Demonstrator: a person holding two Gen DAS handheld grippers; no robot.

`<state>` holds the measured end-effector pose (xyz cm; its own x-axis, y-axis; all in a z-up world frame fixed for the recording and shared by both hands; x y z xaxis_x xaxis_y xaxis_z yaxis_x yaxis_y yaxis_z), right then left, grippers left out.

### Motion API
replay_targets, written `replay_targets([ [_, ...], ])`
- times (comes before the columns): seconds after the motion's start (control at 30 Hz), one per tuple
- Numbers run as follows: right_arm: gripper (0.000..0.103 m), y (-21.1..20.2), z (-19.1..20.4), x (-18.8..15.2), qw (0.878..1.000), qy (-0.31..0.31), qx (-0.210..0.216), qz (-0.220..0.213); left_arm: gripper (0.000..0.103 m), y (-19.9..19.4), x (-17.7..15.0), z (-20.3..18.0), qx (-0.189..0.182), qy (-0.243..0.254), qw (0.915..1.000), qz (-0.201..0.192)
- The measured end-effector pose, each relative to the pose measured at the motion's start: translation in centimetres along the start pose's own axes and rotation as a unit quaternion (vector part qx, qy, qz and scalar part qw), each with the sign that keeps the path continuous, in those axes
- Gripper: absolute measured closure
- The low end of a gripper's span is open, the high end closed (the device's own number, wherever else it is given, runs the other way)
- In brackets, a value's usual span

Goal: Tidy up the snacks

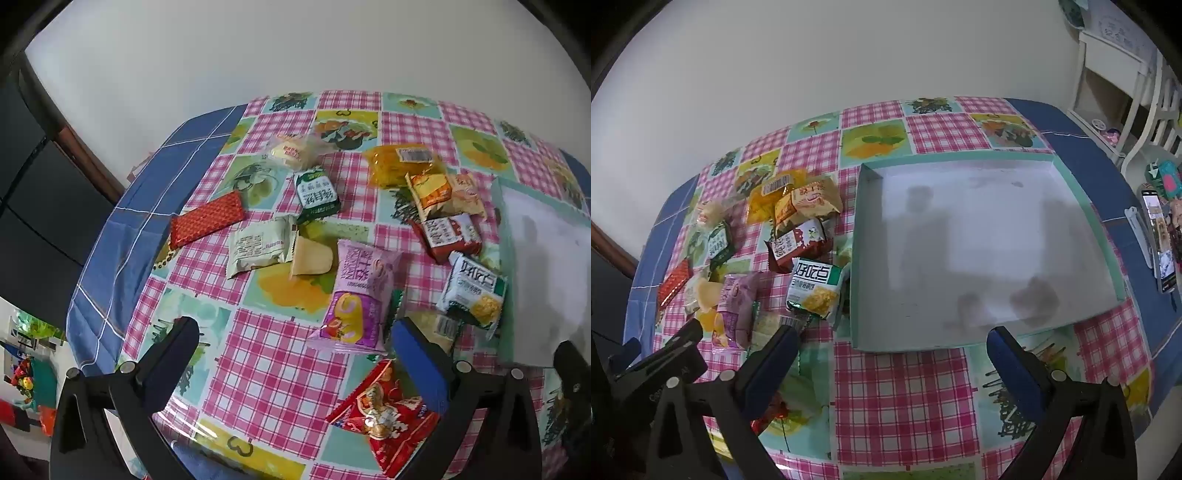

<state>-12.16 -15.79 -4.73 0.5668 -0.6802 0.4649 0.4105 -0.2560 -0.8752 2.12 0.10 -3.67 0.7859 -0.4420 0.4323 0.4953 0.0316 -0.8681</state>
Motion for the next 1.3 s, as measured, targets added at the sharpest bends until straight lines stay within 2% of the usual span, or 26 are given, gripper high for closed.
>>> replay_targets([
  [0.13,0.000,-0.1,0.4,-0.2,1.000,-0.016,0.003,-0.001,0.000,0.8,0.0,0.0,0.004,0.006,0.9999,0.013],
  [0.27,0.000,-0.4,0.4,-0.6,0.999,-0.034,0.004,-0.005,0.000,0.8,0.1,-0.4,-0.004,-0.007,1.0000,0.000],
  [0.3,0.000,0.3,0.8,-0.1,0.999,-0.030,-0.014,0.005,0.000,0.9,0.1,0.3,-0.011,-0.008,0.9999,-0.003],
  [0.33,0.000,0.4,0.7,0.0,0.999,-0.032,-0.013,0.005,0.000,0.9,0.1,0.3,-0.011,-0.009,0.9999,-0.005],
  [0.87,0.000,1.0,2.2,-0.5,0.998,-0.061,-0.012,0.012,0.000,0.8,0.0,0.6,-0.021,-0.020,0.9996,0.001],
  [1.3,0.000,0.9,2.1,-0.4,0.999,-0.052,-0.007,0.004,0.000,1.0,0.0,1.1,-0.021,-0.032,0.9992,0.010],
])
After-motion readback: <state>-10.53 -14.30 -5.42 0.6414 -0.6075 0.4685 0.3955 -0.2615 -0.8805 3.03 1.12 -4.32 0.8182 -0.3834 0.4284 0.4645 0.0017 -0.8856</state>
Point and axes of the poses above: each gripper's, at about its wrist camera, not at the fingertips, and y roughly the way its jaws point, z to its left, x to its top, the point moved 4 cm from there along y, roughly the way its jaws point, and after that the axes turned 1 degree about z, right-handed, at the moved point
